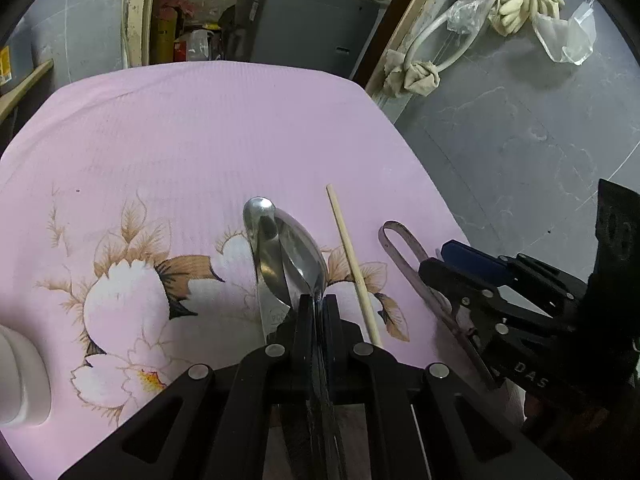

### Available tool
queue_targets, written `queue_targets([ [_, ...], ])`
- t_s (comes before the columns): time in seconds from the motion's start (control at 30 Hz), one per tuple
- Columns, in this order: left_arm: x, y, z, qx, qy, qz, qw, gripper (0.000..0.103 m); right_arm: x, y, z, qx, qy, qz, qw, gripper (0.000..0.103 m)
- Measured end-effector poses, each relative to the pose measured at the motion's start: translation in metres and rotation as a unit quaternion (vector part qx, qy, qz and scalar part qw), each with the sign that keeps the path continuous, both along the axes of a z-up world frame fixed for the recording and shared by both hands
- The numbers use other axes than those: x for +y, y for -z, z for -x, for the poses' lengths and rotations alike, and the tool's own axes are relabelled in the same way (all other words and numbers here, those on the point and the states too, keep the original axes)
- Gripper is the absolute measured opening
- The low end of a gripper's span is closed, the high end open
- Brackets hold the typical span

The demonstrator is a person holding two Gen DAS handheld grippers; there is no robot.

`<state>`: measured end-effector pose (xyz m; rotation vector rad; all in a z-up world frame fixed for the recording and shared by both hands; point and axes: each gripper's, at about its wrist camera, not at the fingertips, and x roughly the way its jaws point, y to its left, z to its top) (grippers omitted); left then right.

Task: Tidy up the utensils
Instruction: 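Grasp a metal spoon with the left tool while the right tool grasps the metal tongs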

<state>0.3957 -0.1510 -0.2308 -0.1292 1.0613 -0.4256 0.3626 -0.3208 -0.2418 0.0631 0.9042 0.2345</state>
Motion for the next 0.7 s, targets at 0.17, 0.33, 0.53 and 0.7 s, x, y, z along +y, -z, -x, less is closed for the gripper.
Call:
queue_targets([
  [0.17, 0.000, 0.000, -0.003, 0.006, 0.000, 0.003, 1.0000, 0.006, 0.001, -0.004, 0.001, -0.001, -0.005, -0.005, 1.000, 0.027],
  [0.33, 0.002, 0.000, -0.006, 0.009, -0.001, 0.004, 1.0000, 0.006, 0.009, 0.001, -0.006, 0.024, -0.020, 0.014, 0.999, 0.027],
  [0.53, 0.004, 0.001, -0.015, 0.024, 0.001, 0.012, 0.9996, 0.006, 0.021, 0.004, -0.017, 0.044, -0.027, 0.048, 0.998, 0.028],
  [0.7, 0.000, -0.001, -0.018, 0.030, 0.008, -0.001, 0.9995, 0.006, 0.029, -0.001, -0.025, 0.070, -0.007, 0.070, 0.995, 0.028],
])
